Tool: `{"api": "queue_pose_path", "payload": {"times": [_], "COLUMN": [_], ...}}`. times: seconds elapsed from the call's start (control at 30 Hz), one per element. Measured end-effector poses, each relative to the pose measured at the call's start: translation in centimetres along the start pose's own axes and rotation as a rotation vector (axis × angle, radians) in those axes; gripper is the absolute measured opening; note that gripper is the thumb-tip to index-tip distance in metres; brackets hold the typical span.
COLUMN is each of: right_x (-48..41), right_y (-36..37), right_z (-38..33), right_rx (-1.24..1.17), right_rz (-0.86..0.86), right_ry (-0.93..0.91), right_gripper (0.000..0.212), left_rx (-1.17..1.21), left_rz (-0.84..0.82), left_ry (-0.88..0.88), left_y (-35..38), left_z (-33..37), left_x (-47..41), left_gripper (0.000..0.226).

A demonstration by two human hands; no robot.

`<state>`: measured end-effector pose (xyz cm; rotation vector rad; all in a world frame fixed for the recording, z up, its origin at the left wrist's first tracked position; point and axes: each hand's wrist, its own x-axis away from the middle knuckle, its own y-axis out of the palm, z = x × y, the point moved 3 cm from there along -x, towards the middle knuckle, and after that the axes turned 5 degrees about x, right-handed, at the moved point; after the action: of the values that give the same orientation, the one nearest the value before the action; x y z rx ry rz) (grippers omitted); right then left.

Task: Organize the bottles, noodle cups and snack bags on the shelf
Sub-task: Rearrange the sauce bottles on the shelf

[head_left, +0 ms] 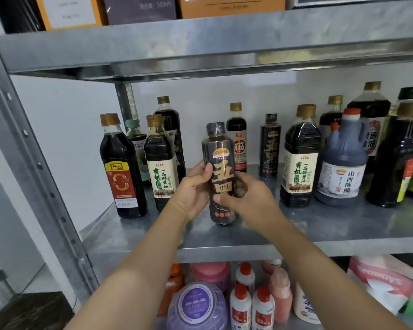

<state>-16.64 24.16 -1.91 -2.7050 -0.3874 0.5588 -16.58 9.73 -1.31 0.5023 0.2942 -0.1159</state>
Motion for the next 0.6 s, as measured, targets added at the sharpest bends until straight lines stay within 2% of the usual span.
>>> {"api": "queue_pose_path", "payload": {"times": [0.1,0.23,0.37,0.5,0.6], "right_x": [0.4,0.4,0.1,0.5,0.4], "right_y": [0.4,0.5,0.5,0.8,1.2], "right_z": [0.0,0.6,0.6,0.7,0.8], "right_rx": [0.068,0.111,0.205,0.306,0.322], "right_rz": [0.037,0.058,0.039,0.059,0.069], "right_ry": [-0.001,-0.002,-0.009,-0.017,0.007], "right_gripper": [0.063,0.065,0.064,0.061,0.061], "left_rx": [-0.101,-0.478,-0.648,-0.855,-0.914], "left_rz": [0.031,0.098,0.227,0.303,0.417], "left_ry": [0.021,0.026,0.103,0.116,0.132], "left_y": [-0.1,0.1,1.0,1.0,1.0], "left_z": [-0.1,0.1,-0.2,-1.3,-1.5], "left_x": [0.5,1.1,2.1,3.4,3.6], "left_gripper": [0.063,0.037,0.029,0.051,0.059]}}
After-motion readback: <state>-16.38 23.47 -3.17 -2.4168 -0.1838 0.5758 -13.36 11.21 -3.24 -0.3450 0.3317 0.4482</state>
